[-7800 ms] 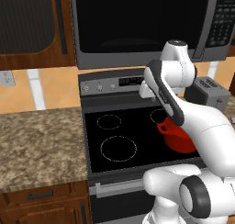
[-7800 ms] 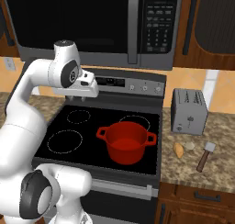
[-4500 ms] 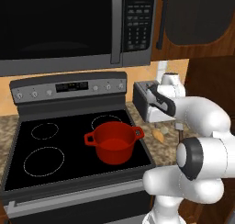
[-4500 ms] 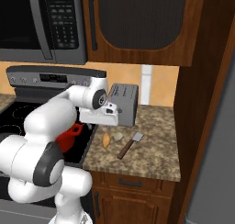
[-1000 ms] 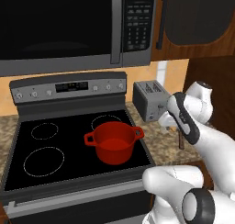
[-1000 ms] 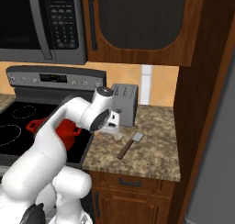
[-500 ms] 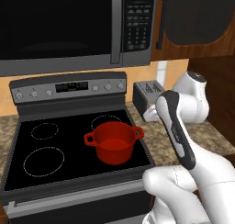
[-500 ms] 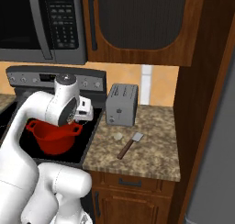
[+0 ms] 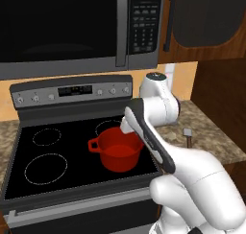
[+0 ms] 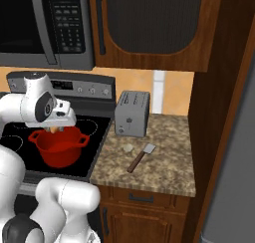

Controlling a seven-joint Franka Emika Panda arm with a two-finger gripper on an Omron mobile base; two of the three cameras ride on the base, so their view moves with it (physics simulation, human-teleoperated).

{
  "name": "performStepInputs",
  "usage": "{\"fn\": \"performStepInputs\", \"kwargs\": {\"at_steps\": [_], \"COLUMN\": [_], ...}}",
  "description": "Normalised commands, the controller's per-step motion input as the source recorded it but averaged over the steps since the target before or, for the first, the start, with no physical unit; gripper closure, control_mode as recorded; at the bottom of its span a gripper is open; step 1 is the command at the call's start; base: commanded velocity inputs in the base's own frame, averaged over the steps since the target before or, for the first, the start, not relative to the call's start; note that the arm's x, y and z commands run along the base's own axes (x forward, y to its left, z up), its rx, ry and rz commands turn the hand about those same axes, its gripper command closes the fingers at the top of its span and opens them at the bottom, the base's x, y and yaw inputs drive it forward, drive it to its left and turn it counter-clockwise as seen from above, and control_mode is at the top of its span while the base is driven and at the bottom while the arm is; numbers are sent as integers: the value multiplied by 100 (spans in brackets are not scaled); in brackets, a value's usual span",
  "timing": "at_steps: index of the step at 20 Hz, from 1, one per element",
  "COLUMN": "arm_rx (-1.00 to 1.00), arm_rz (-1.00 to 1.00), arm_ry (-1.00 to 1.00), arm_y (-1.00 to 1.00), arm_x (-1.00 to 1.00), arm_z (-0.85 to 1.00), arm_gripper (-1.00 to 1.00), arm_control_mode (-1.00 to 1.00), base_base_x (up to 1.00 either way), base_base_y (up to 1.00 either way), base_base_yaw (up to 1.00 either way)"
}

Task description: Put the potato and garlic in the pot. Retrieve the spatula and lightly stir the vegetables in the pot.

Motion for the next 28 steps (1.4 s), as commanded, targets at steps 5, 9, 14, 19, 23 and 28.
{"fn": "performStepInputs", "kwargs": {"at_steps": [5,9,14,19,23,28], "arm_rx": [-1,0,0,0,0,0], "arm_rz": [0,0,0,0,0,0], "arm_ry": [1,0,0,0,1,1], "arm_y": [26,9,9,4,10,1], "arm_x": [40,36,4,2,0,0], "arm_z": [-50,-62,-56,-36,-26,-4], "arm_gripper": [100,100,100,100,-100,-100], "arm_control_mode": [-100,-100,-100,-100,-100,-100], "base_base_x": [0,0,0,0,0,0], "base_base_y": [0,0,0,0,0,0], "base_base_yaw": [0,0,0,0,0,0]}}
